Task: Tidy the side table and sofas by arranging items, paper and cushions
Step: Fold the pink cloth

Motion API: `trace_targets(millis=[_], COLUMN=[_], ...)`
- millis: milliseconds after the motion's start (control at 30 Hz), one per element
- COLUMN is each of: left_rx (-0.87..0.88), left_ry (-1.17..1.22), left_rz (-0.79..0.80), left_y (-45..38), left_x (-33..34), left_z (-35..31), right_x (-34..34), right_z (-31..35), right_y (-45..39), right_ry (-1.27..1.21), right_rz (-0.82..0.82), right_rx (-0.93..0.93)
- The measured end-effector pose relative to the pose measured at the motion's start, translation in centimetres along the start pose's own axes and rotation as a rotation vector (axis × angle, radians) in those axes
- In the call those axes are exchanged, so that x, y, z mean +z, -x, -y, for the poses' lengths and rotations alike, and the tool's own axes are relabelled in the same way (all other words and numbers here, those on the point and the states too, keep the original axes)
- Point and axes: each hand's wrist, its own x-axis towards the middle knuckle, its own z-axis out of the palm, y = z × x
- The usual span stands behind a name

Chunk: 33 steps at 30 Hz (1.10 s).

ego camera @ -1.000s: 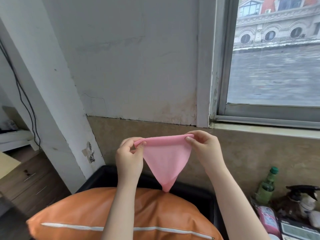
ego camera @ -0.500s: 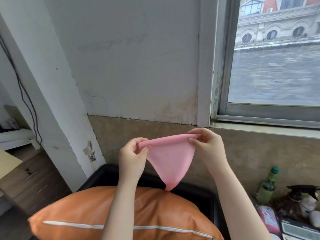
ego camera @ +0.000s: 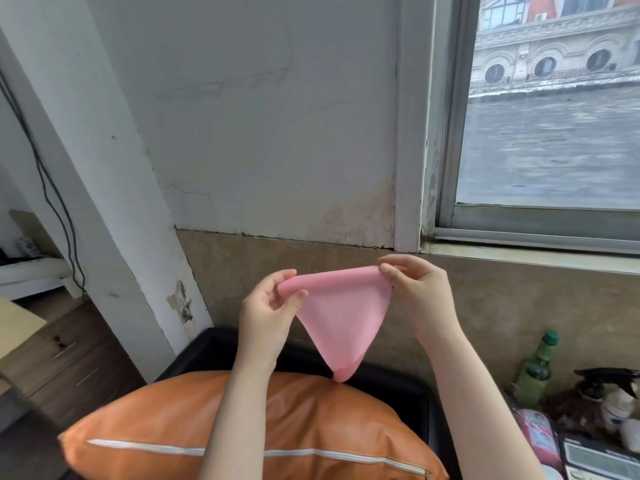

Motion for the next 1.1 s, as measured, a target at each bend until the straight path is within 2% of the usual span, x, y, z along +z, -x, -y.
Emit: trace_targets(millis=[100,300,433,567,667,733,800,967,1100], left_rx=[-0.001,0.020,-0.146,-0.162,-0.175,-0.180,-0.170,-0.086,-0.069], left_ry=[-0.035,-0.148,-0.009,0.026,0.103,0.116,0.090,-0.065,-0.118], left_rz=[-0.040,-0.197,-0.160,-0.164,-0.046,0.021,0.005,-0.111,-0.162], left_y=[-0.3,-0.3,-0.6,-0.5,-0.4,-0.4,-0.5,-0.5,-0.4], left_x=[-0.1,0.1,0.5,0.6,0.4,0.4,0.3,0.4,0.3], left_z=[0.3,0.6,0.7,0.9,0.7,0.7,0.8,1.0,1.1], right_x=[-0.1,0.0,-0.1,0.1,0.1,0.1,0.0,0.2,0.3], right_z=[-0.1,-0.4,-0.5,-0.4,-0.4,-0.4,-0.6,-0.9,-1.0], right_y=[0.1,-0.1,-0.2,0.0,0.0,0.0,0.0,0.0,-0.1], right_ry=[0.031,0.166,0.113,0.057,0.068,0.045,0.080,0.131,0.086], right_rz=[0.104,0.029,0.005,0.001,-0.008,0.057,0.117,0.011,0.039], right_rx=[-0.003,-0.079,-0.011,0.006,0.007,0.030,0.027,-0.004,0.035])
